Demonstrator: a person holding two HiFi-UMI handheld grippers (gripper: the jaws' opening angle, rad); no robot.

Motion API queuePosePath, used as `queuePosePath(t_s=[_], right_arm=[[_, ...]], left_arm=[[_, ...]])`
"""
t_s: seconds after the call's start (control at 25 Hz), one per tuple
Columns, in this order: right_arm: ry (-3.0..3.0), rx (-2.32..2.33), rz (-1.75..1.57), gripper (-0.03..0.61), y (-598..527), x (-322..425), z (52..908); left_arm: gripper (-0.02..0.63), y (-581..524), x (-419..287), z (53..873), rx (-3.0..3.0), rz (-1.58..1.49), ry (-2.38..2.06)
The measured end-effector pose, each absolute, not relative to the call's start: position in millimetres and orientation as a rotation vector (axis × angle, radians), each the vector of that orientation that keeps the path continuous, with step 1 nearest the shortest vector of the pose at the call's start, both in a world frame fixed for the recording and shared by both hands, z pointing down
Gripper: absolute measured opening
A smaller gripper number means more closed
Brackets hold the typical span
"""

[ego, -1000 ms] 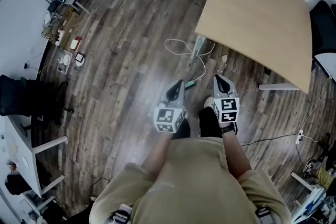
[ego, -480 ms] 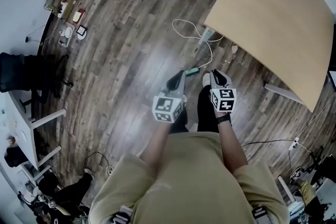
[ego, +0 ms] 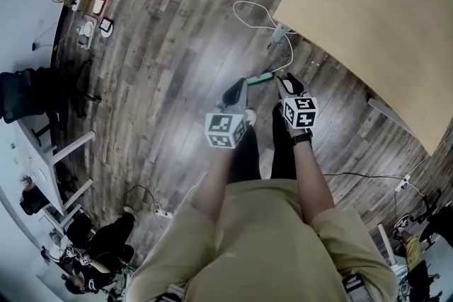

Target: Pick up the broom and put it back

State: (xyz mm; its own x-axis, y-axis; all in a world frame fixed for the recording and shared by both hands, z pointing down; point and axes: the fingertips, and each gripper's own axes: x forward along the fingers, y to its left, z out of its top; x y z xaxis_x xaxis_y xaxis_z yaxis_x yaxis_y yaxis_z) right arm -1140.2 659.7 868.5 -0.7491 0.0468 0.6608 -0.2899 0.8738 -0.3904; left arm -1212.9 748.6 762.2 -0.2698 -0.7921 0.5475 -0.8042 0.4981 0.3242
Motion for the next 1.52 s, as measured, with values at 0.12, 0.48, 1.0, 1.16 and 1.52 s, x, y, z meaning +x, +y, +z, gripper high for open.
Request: queuePosePath(t_s=[0.12,0.48,1.0,1.16,1.52], right_arm=[[-2.317,0.185,0.631,0.203,648.9,-1151.6,897.6],[-2.249,0.231,0.727,0.301,628.0,-1187.7,989.2],[-2.262,0.194,0.695,0.186,602.3,-1265.5,1049.6],[-2.247,0.152,0.67,0.083,613.2,-1265.8,1047.4],[-2.199,0.083,0.613,0.081,661.0,-1219.1,1019.2]], left_arm=[[0.002,740.7,-1222.3,781.3,1.299,0.034,-2.069],[0.002,718.3,-1227.7,857.0,1.307,0.06,-1.991],[0.002,734.9,-1240.9,900.9,1.209,0.015,-2.011],[0.002,748.5,-1242.6,896.5,1.193,0.011,-2.016],[0.002,771.6,-1238.4,859.5,1.2,-0.024,-2.027]])
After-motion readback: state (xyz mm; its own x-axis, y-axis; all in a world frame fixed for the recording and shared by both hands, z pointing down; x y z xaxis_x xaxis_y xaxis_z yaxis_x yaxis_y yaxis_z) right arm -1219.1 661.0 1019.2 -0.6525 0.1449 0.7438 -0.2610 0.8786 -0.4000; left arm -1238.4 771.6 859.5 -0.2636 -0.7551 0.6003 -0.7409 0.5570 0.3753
